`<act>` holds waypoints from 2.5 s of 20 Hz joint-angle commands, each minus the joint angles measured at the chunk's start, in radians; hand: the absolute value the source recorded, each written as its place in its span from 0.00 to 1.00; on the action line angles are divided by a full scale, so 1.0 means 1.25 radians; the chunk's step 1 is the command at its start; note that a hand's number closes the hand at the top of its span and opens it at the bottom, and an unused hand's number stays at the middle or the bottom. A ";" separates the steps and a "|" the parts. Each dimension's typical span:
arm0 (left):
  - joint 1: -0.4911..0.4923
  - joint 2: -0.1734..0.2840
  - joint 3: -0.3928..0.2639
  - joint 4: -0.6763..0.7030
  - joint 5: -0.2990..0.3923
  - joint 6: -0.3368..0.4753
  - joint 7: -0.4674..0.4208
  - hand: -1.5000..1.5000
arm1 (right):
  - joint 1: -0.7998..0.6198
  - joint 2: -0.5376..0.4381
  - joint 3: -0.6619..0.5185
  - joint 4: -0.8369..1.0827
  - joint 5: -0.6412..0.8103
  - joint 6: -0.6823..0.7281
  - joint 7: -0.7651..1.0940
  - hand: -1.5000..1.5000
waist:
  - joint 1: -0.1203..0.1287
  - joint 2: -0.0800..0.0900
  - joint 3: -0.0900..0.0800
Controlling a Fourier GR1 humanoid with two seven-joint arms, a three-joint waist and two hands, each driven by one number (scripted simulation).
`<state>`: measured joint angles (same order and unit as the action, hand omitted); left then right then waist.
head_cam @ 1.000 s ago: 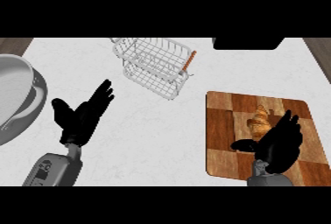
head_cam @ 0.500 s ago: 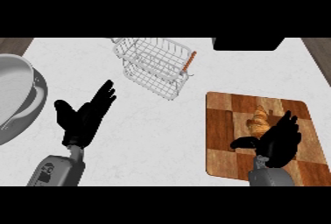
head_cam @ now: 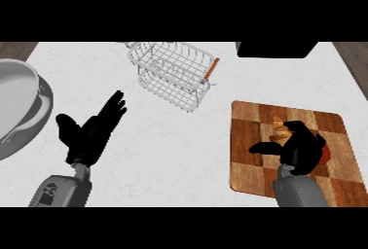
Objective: Pick the croissant from the cutting board and place it in the tiered basket
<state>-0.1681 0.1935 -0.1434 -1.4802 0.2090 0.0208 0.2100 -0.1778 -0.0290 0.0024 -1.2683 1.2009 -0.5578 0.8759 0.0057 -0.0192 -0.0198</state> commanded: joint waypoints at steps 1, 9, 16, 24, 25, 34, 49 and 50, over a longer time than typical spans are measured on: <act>-0.004 0.011 0.016 -0.039 0.013 -0.008 0.048 0.50 | -0.036 0.007 -0.008 0.109 0.046 -0.044 0.004 1.00 | 0.003 0.016 0.016; -0.046 0.001 0.012 0.022 0.003 -0.023 0.031 0.50 | 0.052 0.022 0.301 0.043 0.017 0.097 0.255 1.00 | 0.024 0.018 0.015; -0.020 -0.012 -0.002 0.024 -0.016 -0.012 0.009 0.50 | 0.062 0.021 0.494 -0.115 0.017 0.128 0.439 1.00 | 0.019 0.008 0.014; -0.005 -0.008 0.009 0.023 -0.016 -0.005 0.003 0.50 | 0.011 0.022 0.543 -0.344 0.115 0.113 0.488 1.00 | -0.009 -0.006 0.012; -0.007 -0.012 0.009 0.021 -0.018 0.004 0.013 0.50 | 0.006 0.022 0.551 -0.364 0.146 0.127 0.488 1.00 | -0.014 -0.007 0.011; 0.002 0.013 0.035 0.020 0.000 -0.015 0.014 0.50 | -0.082 0.023 0.564 -0.511 0.305 0.297 0.490 1.00 | -0.014 -0.008 0.009; -0.051 -0.017 -0.004 0.019 -0.016 -0.018 0.027 0.50 | -0.363 0.023 0.385 -0.462 0.241 0.496 0.489 1.00 | 0.037 0.013 0.010; -0.057 -0.032 -0.009 0.019 -0.015 -0.011 0.032 0.50 | -0.388 0.023 0.359 -0.437 0.228 0.508 0.489 1.00 | 0.038 0.016 0.011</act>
<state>-0.2095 0.1666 -0.1479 -1.4568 0.1875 0.0061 0.2320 -0.5356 -0.0136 0.5243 -1.8630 1.5299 -0.0400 1.2490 0.0371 -0.0080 -0.0077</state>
